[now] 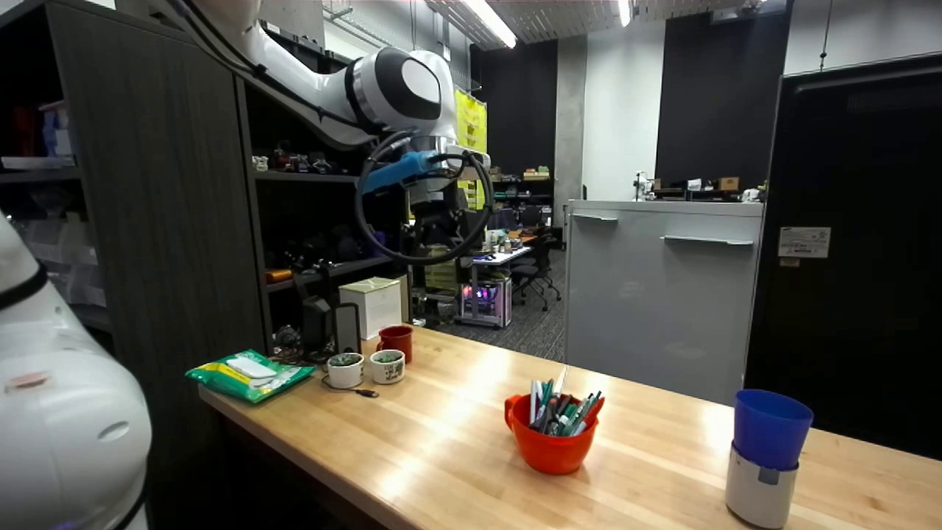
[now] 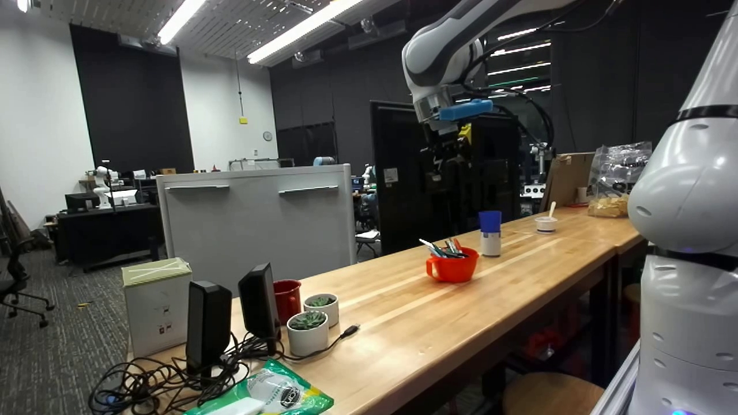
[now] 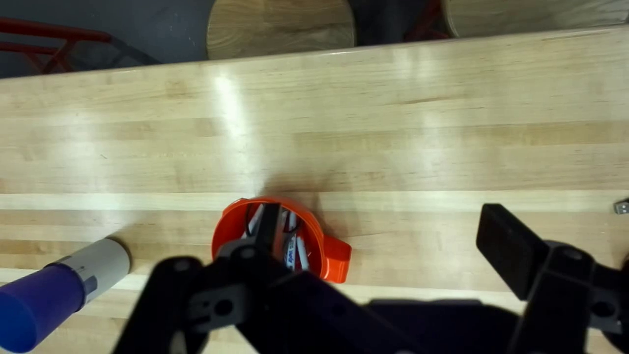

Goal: Remove the blue cup from the white cup

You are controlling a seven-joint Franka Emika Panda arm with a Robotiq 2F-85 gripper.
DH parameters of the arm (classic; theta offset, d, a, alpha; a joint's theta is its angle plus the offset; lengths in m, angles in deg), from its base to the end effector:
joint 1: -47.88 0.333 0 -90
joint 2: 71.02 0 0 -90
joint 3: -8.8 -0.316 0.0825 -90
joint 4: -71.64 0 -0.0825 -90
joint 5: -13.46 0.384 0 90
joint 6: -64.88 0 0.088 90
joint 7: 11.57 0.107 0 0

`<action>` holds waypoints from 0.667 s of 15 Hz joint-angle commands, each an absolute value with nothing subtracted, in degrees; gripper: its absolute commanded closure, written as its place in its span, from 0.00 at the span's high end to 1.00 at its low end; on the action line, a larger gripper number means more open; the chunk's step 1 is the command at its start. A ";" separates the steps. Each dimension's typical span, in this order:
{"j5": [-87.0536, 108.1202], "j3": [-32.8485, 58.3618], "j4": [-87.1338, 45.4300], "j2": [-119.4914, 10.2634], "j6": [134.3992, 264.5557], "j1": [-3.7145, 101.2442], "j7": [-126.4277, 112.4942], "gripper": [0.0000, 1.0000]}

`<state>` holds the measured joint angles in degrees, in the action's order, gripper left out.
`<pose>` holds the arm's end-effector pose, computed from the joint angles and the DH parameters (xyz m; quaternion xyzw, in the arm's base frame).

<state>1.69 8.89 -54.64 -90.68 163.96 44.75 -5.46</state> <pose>0.4349 -0.0433 0.5118 0.9912 -0.0579 -0.0629 0.1013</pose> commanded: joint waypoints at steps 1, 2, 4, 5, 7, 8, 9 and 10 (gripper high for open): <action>1.67 9.02 -54.51 -90.65 163.81 44.89 -5.42 1.00; 2.15 9.24 -53.78 -90.04 163.85 44.84 -5.43 1.00; 2.33 9.84 -52.54 -88.92 164.17 44.65 -6.43 1.00; 2.29 10.24 -51.64 -88.07 164.31 44.46 -6.83 1.00; 2.48 11.49 -49.36 -85.94 164.31 43.97 -7.92 1.00; 2.72 12.15 -48.23 -84.83 164.30 43.76 -8.42 1.00; 3.20 13.03 -46.65 -83.43 163.90 43.43 -9.44 1.00; 3.76 13.79 -45.22 -82.15 163.57 43.17 -10.19 1.00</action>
<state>2.06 12.03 -50.27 -86.41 164.73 44.25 -7.22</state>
